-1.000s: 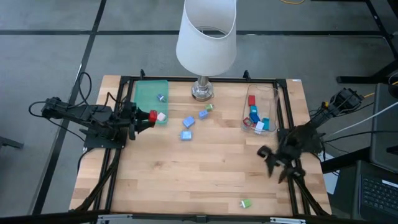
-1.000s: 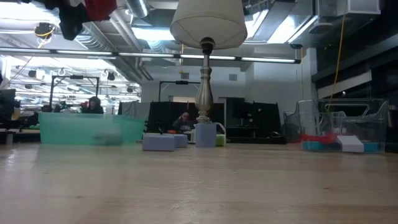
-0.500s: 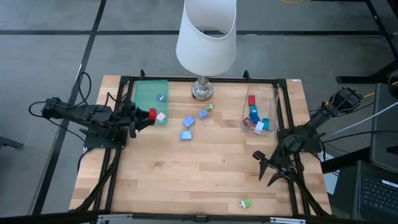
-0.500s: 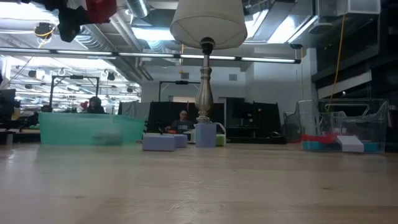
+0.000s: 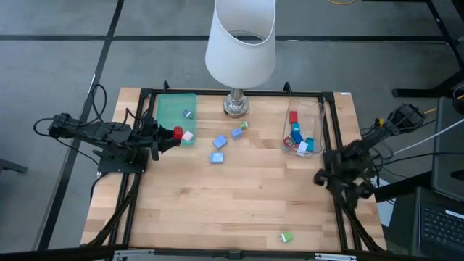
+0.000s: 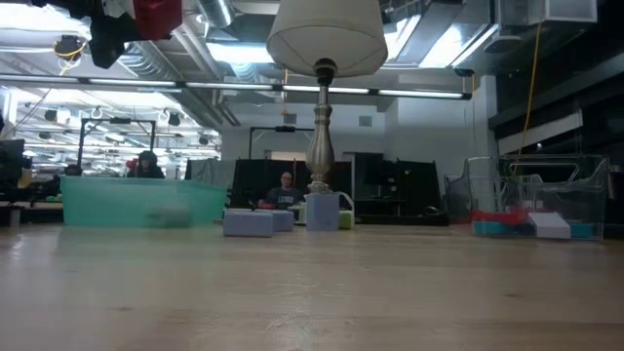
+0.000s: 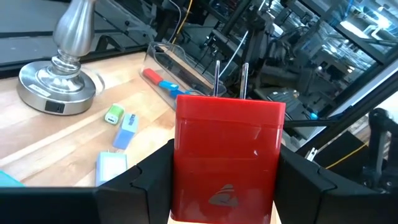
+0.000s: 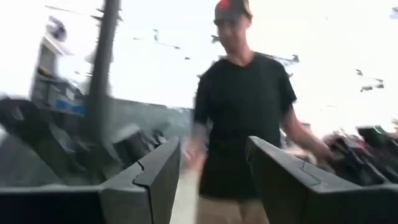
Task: Pick & Place Office items
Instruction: Put the red charger adapter into the green bin
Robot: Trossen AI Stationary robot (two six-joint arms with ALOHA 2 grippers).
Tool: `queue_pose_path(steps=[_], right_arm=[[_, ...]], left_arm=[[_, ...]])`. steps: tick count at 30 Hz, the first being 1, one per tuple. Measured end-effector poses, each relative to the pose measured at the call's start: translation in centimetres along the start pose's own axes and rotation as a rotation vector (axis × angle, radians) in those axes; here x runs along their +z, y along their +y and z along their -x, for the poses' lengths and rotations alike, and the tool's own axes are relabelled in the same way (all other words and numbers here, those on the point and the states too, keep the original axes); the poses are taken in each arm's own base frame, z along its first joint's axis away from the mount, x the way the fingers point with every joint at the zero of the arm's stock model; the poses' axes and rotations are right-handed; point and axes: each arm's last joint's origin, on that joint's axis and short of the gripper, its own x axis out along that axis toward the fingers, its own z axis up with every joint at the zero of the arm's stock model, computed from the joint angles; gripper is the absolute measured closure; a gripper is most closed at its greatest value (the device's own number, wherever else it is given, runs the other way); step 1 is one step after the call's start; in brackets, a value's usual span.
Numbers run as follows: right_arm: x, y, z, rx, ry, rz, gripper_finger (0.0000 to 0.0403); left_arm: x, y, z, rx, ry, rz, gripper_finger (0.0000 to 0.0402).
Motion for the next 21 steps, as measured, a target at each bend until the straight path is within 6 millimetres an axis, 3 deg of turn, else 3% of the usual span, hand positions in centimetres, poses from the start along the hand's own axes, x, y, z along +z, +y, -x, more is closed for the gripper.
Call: queue_pose_path(steps=[6, 14, 19, 21], right_arm=[[2.4, 1.1, 1.5, 0.155, 0.009, 0.097, 0.0211], [5.2, 2.0, 3.0, 0.008, -0.097, 0.245, 0.0211], [7.0, 1.3, 2.3, -0.078, -0.101, 0.278, 0.0211], [7.8, 1.2, 2.0, -0.104, -0.109, 0.402, 0.0211]], left_arm=[[-0.1, 0.0, 0.0, 0.002, 0.007, -0.005, 0.0198], [0.0, -0.1, 0.0, -0.032, 0.016, -0.008, 0.0198], [0.0, -0.2, 0.0, -0.060, 0.032, -0.005, 0.0198], [0.0, -0.3, 0.0, -0.074, 0.038, -0.004, 0.0198]])
